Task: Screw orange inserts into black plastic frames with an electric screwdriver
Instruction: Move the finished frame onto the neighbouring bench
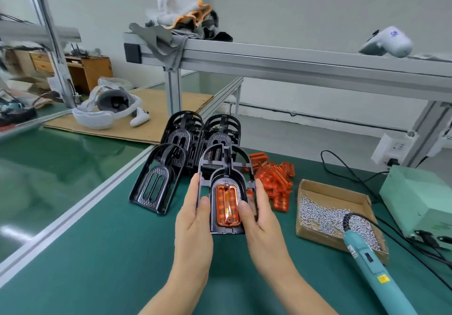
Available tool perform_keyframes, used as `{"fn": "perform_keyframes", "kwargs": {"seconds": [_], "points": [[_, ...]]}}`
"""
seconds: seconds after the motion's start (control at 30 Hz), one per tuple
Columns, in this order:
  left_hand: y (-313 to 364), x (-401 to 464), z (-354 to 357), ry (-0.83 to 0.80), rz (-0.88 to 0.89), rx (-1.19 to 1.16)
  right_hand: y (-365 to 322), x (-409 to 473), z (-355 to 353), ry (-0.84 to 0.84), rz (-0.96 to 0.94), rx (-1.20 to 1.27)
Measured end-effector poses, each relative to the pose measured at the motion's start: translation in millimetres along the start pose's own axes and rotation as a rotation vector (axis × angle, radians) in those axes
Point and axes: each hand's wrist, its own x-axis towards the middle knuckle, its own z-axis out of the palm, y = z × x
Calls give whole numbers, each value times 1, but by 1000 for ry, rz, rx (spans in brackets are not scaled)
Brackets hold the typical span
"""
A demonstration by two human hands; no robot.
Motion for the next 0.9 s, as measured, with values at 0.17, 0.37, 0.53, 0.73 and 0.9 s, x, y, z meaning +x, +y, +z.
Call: {"fn": "perform_keyframes", "kwargs": {"seconds": [0.17, 0.37, 0.53, 0.73, 0.9], "points": [[11, 11, -37, 88, 32, 5, -8, 9, 41, -108, -15, 25], [25, 22, -85, 252, 84, 37, -19, 22, 97, -248, -49, 32], [30, 30, -130, 386, 81, 79, -23, 29, 146, -362, -86, -23], [32, 38, -169, 474, 78, 158, -22, 37, 192, -453, -108, -85], [35, 48, -200, 557, 66, 223, -21, 44, 231, -534, -108, -122]]}}
